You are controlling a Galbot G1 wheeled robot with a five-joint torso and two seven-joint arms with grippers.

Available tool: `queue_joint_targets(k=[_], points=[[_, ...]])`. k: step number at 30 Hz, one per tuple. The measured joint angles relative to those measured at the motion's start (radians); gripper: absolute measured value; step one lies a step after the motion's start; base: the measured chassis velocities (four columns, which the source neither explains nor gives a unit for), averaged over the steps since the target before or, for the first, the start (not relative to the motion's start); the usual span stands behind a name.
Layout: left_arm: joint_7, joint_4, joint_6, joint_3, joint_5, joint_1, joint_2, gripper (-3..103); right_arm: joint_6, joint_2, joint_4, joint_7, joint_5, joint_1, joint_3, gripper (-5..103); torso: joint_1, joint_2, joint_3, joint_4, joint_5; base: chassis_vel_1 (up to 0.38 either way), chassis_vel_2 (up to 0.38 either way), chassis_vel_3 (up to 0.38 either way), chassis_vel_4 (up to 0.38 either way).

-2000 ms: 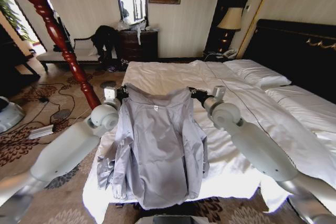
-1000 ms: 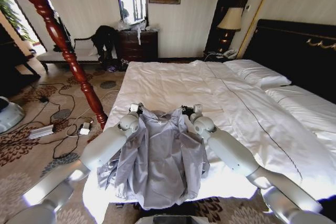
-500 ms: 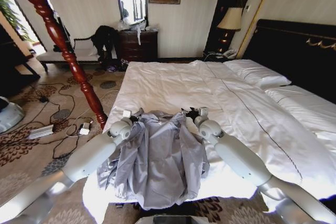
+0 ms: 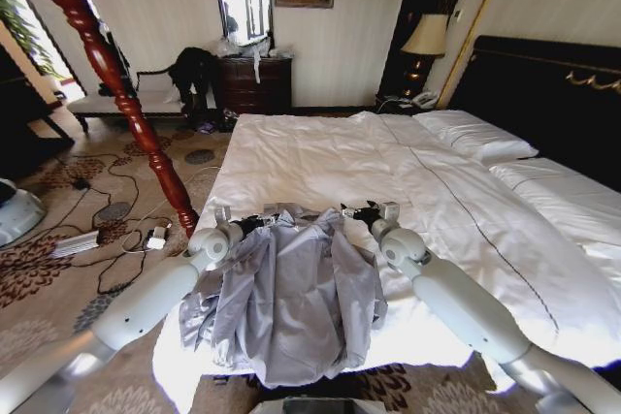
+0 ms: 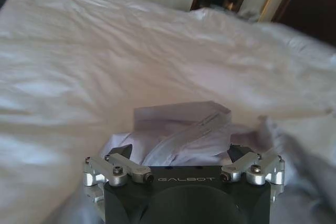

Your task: Pick up the clothes from the bed and hang them on the clothes hanger.

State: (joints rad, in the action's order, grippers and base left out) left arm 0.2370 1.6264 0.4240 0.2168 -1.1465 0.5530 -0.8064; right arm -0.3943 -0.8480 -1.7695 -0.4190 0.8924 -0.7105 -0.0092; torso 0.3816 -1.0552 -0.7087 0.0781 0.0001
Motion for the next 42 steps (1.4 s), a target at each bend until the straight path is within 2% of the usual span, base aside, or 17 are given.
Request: queue_joint_targets(k=[2, 4, 6, 8, 10, 13, 15, 17, 20, 21, 22, 24, 26, 30, 32, 36, 42], points=[[-0.038, -0.031, 0.014, 0.02, 0.234, -0.008, 0.018, 100, -0.001, 0.005, -0.009, 0.0, -0.001, -0.009, 0.01, 100, 0.0, 0.0, 0.0, -0.0002, -0.0002, 0.0, 0.0, 0.0, 0.0], [-0.06, -0.043, 0.001, 0.025, 0.311, -0.009, 0.022, 100, -0.001, 0.006, -0.012, 0.0, -0.003, -0.013, 0.013, 100, 0.0, 0.0, 0.0, -0.0008, 0.0, 0.0, 0.0, 0.0, 0.0], [-0.163, -0.047, -0.077, 0.011, 0.291, 0.002, 0.016, 100, -0.002, 0.006, -0.018, 0.0, -0.009, -0.023, 0.019, 100, 0.0, 0.0, 0.0, -0.0008, -0.0003, 0.0, 0.0, 0.0, 0.0], [-0.287, -0.026, -0.141, -0.015, 0.167, 0.021, 0.012, 100, -0.002, 0.006, -0.022, 0.0, -0.016, -0.041, 0.028, 100, 0.0, 0.0, 0.0, 0.0005, -0.0003, 0.0, 0.0, 0.0, 0.0], [-0.315, -0.026, -0.143, -0.015, 0.176, 0.022, 0.016, 100, -0.002, 0.007, -0.023, 0.0, -0.021, -0.05, 0.032, 100, 0.0, 0.0, 0.0, 0.0006, 0.0001, 0.0, 0.0, 0.0, 0.0], [-0.383, -0.079, -0.179, 0.017, 0.469, 0.003, 0.039, 100, -0.002, 0.009, -0.025, 0.003, -0.034, -0.069, 0.041, 100, 0.0, 0.0, 0.0, -0.0002, -0.0002, 0.0, 0.0, 0.0, 0.0], [-0.382, -0.08, -0.184, 0.019, 0.431, 0.003, 0.039, 100, -0.002, 0.009, -0.026, 0.003, -0.035, -0.071, 0.045, 100, 0.001, 0.0, 0.0, -0.0012, -0.0001, 0.0, 0.0, 0.0, 0.0], [-0.265, -0.075, -0.112, -0.011, 0.244, 0.011, 0.005, 100, -0.002, 0.009, -0.027, 0.004, -0.035, -0.075, 0.052, 100, 0.0, 0.0, 0.0, -0.0011, -0.0006, 0.0, 0.0, 0.0, 0.0], [-0.229, -0.118, -0.09, -0.009, 0.346, 0.0, -0.002, 100, -0.002, 0.011, -0.029, 0.003, -0.037, -0.087, 0.059, 100, 0.0, 0.0, 0.0, 0.0012, -0.0001, 0.0, 0.0, 0.0, 0.0], [-0.229, -0.102, -0.092, -0.019, 0.264, 0.007, 0.001, 100, -0.001, 0.013, -0.031, 0.005, -0.041, -0.097, 0.061, 100, 0.001, 0.0, 0.0, 0.0006, 0.0002, 0.0, 0.0, 0.0, 0.0], [-0.167, -0.064, -0.028, -0.039, 0.135, 0.017, -0.006, 100, 0.001, 0.013, -0.035, 0.008, -0.044, -0.11, 0.068, 100, 0.001, 0.0, 0.0, -0.0009, -0.0003, 0.0, 0.0, 0.0, 0.0], [-0.154, -0.058, 0.01, -0.039, 0.156, 0.018, -0.004, 100, 0.003, 0.013, -0.04, 0.013, -0.046, -0.12, 0.073, 100, 0.0, 0.0, 0.0, -0.0004, -0.0002, 0.0, 0.0, 0.0, 0.0], [-0.253, -0.088, -0.091, -0.004, 0.381, 0.033, 0.027, 100, 0.014, 0.014, -0.045, 0.033, -0.06, -0.132, 0.076, 100, 0.0, 0.0, 0.0, 0.0002, 0.0006, 0.0, 0.0, 0.0, 0.0], [-0.257, -0.022, -0.11, -0.035, 0.255, 0.09, 0.029, 100, 0.021, 0.013, -0.066, 0.053, -0.072, -0.129, 0.068, 100, 0.0, 0.0, 0.0, -0.0007, -0.0004, 0.0, 0.0, 0.0, 0.0], [-0.272, -0.013, -0.138, -0.037, 0.258, 0.1, 0.034, 100, 0.021, 0.012, -0.068, 0.053, -0.075, -0.128, 0.065, 100, 0.0, 0.0, 0.0, -0.0004, 0.0004, 0.0, 0.0, 0.0, 0.0], [-0.256, 0.036, -0.248, -0.064, 0.399, 0.168, 0.058, 100, 0.027, 0.01, -0.075, 0.052, -0.083, -0.165, 0.098, 100, 0.0, 0.0, 0.0, -0.0007, 0.0, 0.0, 0.0, 0.0, 0.0], [-0.181, 0.122, -0.304, -0.163, 0.496, 0.321, 0.06, 100, 0.068, 0.057, -0.126, 0.059, -0.109, -0.295, 0.219, 100, 0.0, 0.0, 0.0, 0.0002, 0.0002, 0.0, 0.0, 0.0, 0.0]])
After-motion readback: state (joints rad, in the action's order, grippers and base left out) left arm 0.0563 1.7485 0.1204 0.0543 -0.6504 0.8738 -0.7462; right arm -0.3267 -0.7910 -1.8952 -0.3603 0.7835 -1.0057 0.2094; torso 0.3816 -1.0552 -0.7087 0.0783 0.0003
